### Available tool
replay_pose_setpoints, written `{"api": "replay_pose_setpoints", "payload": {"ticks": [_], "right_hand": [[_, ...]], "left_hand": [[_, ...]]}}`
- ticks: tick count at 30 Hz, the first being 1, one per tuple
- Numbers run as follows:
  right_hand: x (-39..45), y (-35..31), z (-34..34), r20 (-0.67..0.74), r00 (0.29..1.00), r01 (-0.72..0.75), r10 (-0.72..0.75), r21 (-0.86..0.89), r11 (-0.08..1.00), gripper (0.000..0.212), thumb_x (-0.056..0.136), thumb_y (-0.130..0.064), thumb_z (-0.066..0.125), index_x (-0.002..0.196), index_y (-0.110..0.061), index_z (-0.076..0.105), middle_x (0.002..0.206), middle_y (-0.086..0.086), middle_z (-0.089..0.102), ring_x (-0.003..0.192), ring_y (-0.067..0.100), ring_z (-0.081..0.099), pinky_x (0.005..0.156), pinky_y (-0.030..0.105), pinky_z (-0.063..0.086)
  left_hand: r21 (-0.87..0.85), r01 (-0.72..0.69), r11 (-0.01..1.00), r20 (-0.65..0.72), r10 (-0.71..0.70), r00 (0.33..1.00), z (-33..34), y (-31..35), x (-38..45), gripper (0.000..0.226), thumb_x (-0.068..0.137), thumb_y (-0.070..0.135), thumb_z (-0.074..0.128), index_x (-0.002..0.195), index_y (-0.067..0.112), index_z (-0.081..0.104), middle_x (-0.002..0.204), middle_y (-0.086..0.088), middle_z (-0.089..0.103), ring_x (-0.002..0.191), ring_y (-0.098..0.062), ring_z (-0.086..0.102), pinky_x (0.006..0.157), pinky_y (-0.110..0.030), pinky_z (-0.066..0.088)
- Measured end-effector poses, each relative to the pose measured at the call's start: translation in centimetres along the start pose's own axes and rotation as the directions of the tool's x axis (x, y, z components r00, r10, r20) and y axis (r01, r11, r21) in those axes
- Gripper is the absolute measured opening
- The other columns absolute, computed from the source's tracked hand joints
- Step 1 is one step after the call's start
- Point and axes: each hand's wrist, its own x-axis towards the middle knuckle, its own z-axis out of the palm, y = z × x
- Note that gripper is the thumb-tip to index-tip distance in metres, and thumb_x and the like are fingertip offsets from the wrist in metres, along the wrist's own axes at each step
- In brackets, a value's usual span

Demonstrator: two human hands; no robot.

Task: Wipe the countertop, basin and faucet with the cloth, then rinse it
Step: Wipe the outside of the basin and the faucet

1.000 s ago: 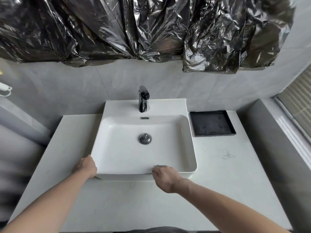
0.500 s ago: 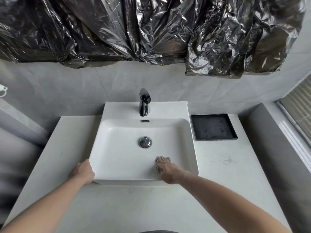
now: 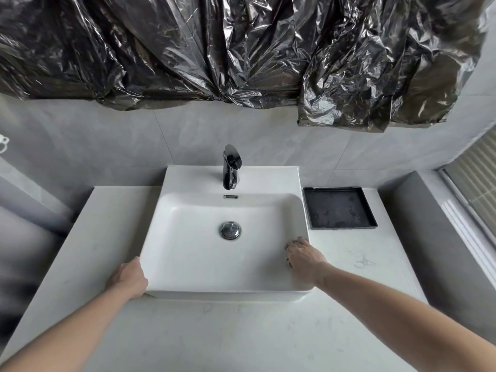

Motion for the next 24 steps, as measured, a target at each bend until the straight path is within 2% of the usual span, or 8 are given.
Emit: {"api": "replay_pose_setpoints", "payload": {"ticks": [6,9,12,15,16,18,20,24], "right_hand": [[-6.6,-0.8,-0.9,-0.073,0.995,0.064,-0.061,0.04,0.997,0.034,0.088,-0.004,0.043,0.099,-0.014,0.073,0.111,0.005,0.069,0.12,0.024,0.053,0.116,0.025,0.029],[-9.4,-0.6,0.2,-0.251,0.968,0.078,-0.001,0.299,0.951,0.053,0.078,0.004,0.034,0.115,-0.014,0.068,0.132,0.002,0.063,0.141,0.019,0.043,0.124,0.017,0.009],[-11.2,-0.7,2.7,-0.412,0.896,0.075,0.162,0.502,0.862,0.063,0.086,0.011,0.038,0.139,-0.014,0.061,0.157,-0.006,0.046,0.152,0.008,0.031,0.123,0.014,0.014],[-12.6,-2.2,4.1,-0.289,0.829,-0.016,0.479,0.843,0.537,0.06,0.097,0.005,0.044,0.141,-0.033,0.058,0.144,-0.022,0.056,0.127,-0.005,0.055,0.102,0.012,0.042],[-12.6,-2.9,4.4,-0.171,0.841,-0.038,0.513,0.928,0.371,0.056,0.096,0.002,0.042,0.127,-0.04,0.063,0.117,-0.022,0.07,0.1,0.0,0.066,0.085,0.019,0.049],[-12.3,-4.0,4.8,0.039,0.868,-0.067,0.495,0.997,0.039,0.041,0.092,-0.001,0.039,0.082,-0.037,0.057,0.065,-0.006,0.052,0.06,0.017,0.042,0.058,0.034,0.035],[-11.9,-4.5,4.4,0.176,0.847,-0.078,0.501,0.974,-0.211,0.028,0.091,-0.002,0.038,0.073,-0.022,0.04,0.062,0.002,0.034,0.063,0.019,0.028,0.054,0.037,0.024],[-10.0,-3.3,3.2,0.26,0.847,-0.065,0.464,0.916,-0.396,0.025,0.097,-0.008,0.038,0.077,-0.017,0.049,0.061,-0.001,0.044,0.057,0.018,0.037,0.052,0.022,0.03]], "left_hand": [[-0.002,-0.008,1.0,-0.006,0.008,1.0,0.4,-0.1,0.3,0.043,0.084,0.014,0.052,0.126,0.016,0.056,0.128,-0.011,0.065,0.113,-0.032,0.064,0.086,-0.033,0.053],[-0.001,-0.017,1.0,-0.007,0.017,1.0,0.6,-0.2,0.5,0.043,0.083,0.017,0.052,0.125,0.018,0.056,0.127,-0.009,0.065,0.11,-0.031,0.065,0.084,-0.033,0.054],[0.019,-0.013,1.0,-0.007,0.013,1.0,0.7,-0.5,1.0,0.044,0.081,0.018,0.054,0.124,0.017,0.057,0.125,-0.01,0.066,0.107,-0.031,0.066,0.082,-0.032,0.054],[0.057,-0.005,0.998,0.001,0.005,1.0,0.7,-0.4,1.3,0.043,0.08,0.019,0.055,0.122,0.016,0.058,0.124,-0.01,0.066,0.106,-0.031,0.066,0.081,-0.033,0.054],[0.076,-0.004,0.997,0.0,0.004,1.0,0.7,-0.3,1.4,0.042,0.08,0.019,0.055,0.121,0.016,0.058,0.124,-0.01,0.066,0.106,-0.031,0.067,0.08,-0.032,0.054],[0.114,0.001,0.993,-0.003,-0.001,1.0,0.6,0.0,1.5,0.04,0.081,0.017,0.055,0.12,0.014,0.059,0.124,-0.011,0.066,0.106,-0.031,0.067,0.078,-0.03,0.052],[0.148,0.003,0.989,-0.005,-0.002,1.0,0.6,0.1,1.8,0.039,0.081,0.017,0.055,0.119,0.012,0.059,0.126,-0.012,0.065,0.107,-0.031,0.066,0.078,-0.03,0.052],[0.186,0.004,0.982,0.0,-0.004,1.0,0.5,0.0,2.2,0.037,0.08,0.016,0.055,0.116,0.01,0.059,0.125,-0.013,0.065,0.106,-0.031,0.066,0.077,-0.03,0.05]]}}
